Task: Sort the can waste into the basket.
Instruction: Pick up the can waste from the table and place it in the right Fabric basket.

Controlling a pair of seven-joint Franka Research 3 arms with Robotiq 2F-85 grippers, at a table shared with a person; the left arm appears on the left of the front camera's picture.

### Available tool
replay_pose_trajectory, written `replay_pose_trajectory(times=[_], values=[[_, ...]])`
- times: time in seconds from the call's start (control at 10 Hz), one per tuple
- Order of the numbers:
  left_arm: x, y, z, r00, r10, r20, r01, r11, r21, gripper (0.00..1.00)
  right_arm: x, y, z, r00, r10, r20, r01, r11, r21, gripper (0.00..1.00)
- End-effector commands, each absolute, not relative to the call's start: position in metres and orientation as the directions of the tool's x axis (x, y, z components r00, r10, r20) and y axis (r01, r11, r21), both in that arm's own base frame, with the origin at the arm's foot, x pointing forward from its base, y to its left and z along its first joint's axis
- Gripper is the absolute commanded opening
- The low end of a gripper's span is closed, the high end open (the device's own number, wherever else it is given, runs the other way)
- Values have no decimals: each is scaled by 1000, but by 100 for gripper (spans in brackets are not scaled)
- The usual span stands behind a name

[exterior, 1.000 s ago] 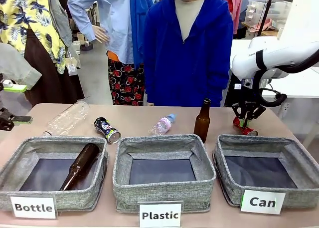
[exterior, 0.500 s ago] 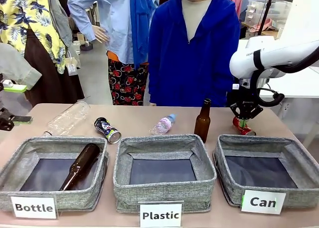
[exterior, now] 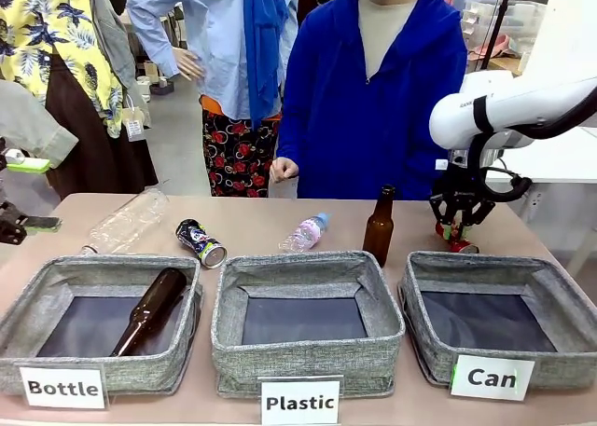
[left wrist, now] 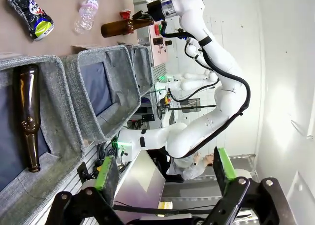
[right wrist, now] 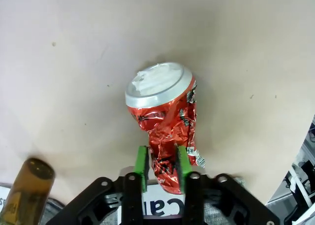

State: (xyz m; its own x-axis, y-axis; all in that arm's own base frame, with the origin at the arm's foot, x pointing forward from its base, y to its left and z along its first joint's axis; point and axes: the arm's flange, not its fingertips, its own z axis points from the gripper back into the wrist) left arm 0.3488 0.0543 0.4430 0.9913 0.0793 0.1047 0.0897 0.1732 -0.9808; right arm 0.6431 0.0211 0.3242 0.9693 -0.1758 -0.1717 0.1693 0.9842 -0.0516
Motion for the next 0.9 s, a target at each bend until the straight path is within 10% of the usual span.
replay_pose_trajectory(times=[0.0,0.2,0.8], values=[[346,54,444,991,78,108,94,171,-981,100,648,19,313,970,-186,-154,177,982,-71,100],[346,54,444,991,78,108,94,171,-981,100,649,19,310,974,-174,-144,165,984,-71,88],[346,54,444,991,78,108,94,171,-981,100,662,12,290,980,-154,-125,149,988,-48,100]])
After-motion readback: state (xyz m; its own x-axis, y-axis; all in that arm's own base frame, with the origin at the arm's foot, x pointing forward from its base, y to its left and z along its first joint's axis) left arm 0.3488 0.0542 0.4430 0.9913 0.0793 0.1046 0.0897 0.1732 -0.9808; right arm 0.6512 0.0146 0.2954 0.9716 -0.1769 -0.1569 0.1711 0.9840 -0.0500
